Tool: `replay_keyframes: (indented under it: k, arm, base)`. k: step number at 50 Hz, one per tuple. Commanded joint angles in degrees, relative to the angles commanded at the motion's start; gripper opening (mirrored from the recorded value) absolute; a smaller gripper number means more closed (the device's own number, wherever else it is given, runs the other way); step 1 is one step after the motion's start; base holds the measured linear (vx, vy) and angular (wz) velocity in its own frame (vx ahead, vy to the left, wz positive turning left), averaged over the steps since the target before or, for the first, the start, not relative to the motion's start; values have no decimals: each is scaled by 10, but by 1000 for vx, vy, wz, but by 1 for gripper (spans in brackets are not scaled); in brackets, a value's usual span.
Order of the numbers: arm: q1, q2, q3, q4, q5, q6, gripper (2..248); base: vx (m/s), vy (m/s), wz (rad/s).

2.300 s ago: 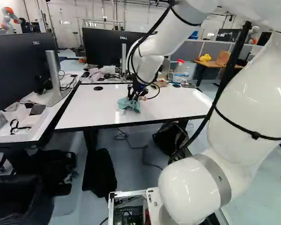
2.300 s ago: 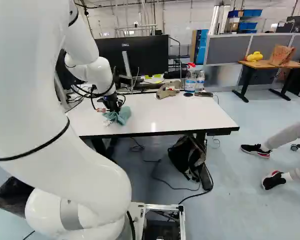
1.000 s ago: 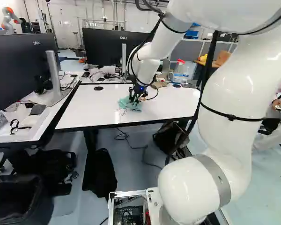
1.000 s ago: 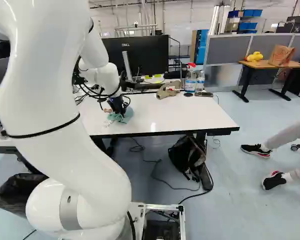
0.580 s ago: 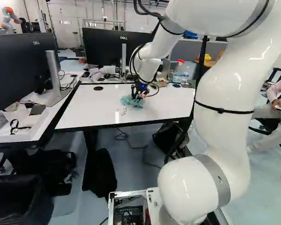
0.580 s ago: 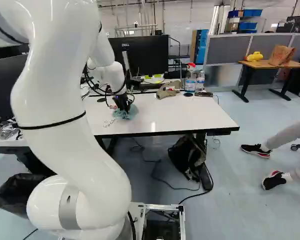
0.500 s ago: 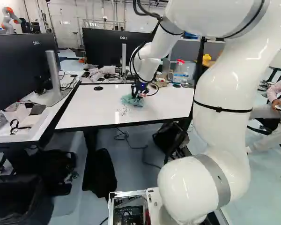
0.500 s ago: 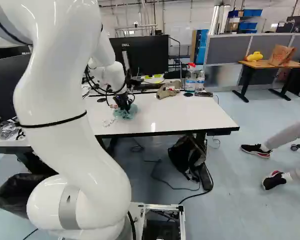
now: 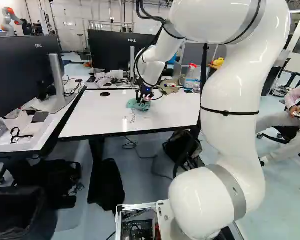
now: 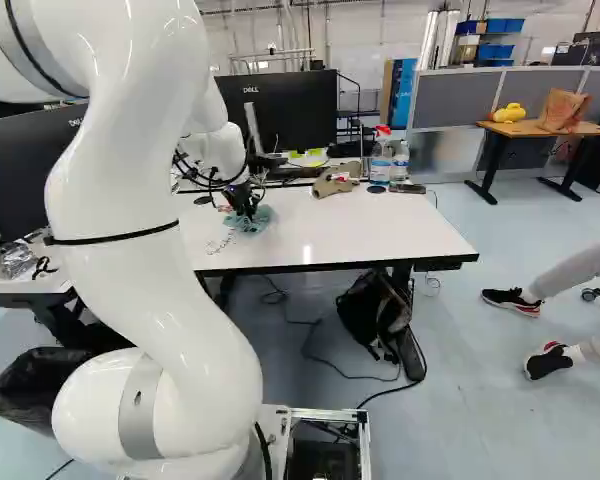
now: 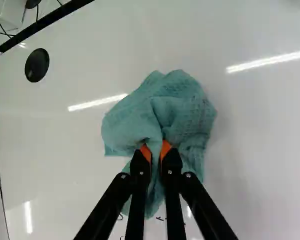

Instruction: Clean the table with the green towel

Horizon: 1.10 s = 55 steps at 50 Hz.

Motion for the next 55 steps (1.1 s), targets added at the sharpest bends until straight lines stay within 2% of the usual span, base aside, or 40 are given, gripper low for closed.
replay_keyframes:
  k: [38,55]
  arm:
    - [70,-16,-21,0,0,0,41]
    - [101,-12,-15,0,0,0,41]
  base:
    - [0,0,0]
    - [0,0,0]
